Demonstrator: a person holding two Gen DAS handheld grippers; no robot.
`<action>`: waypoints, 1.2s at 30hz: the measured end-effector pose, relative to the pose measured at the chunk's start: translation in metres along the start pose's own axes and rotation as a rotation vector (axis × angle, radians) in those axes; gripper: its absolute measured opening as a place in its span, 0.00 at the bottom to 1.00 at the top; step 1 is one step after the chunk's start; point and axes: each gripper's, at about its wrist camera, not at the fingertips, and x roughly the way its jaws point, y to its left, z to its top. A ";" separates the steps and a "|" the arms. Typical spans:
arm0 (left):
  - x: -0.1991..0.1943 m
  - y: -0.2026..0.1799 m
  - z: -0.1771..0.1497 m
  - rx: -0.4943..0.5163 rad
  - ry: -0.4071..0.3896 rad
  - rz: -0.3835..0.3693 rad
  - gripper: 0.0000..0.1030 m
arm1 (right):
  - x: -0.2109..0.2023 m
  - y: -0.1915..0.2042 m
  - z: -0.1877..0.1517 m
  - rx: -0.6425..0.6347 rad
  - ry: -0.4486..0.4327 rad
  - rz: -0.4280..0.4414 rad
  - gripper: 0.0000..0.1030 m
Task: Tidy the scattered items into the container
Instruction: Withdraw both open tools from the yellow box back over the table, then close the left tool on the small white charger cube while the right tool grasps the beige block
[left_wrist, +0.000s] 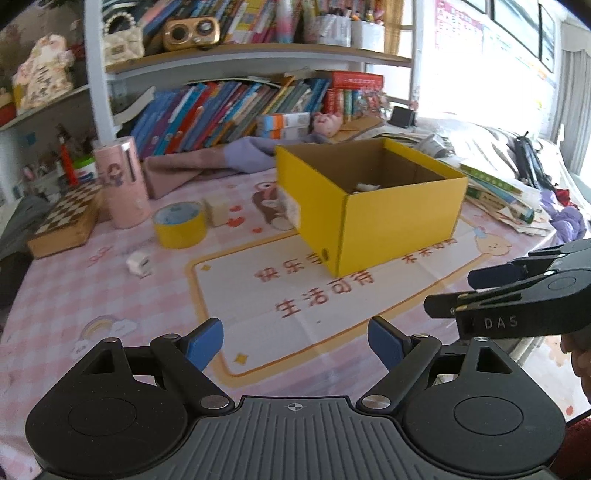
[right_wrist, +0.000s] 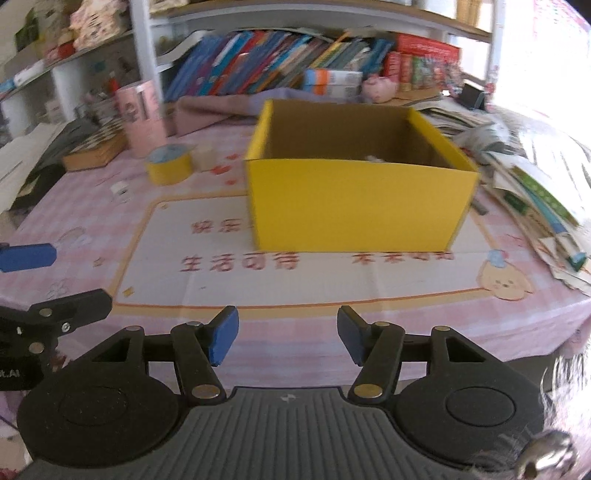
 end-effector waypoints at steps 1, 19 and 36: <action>-0.002 0.004 -0.001 -0.005 -0.002 0.007 0.85 | 0.001 0.007 0.001 -0.014 0.001 0.011 0.56; -0.018 0.054 -0.013 -0.110 -0.006 0.103 0.85 | 0.020 0.073 0.027 -0.151 -0.009 0.123 0.57; 0.026 0.095 0.014 -0.135 0.016 0.174 0.85 | 0.079 0.090 0.083 -0.178 -0.018 0.197 0.56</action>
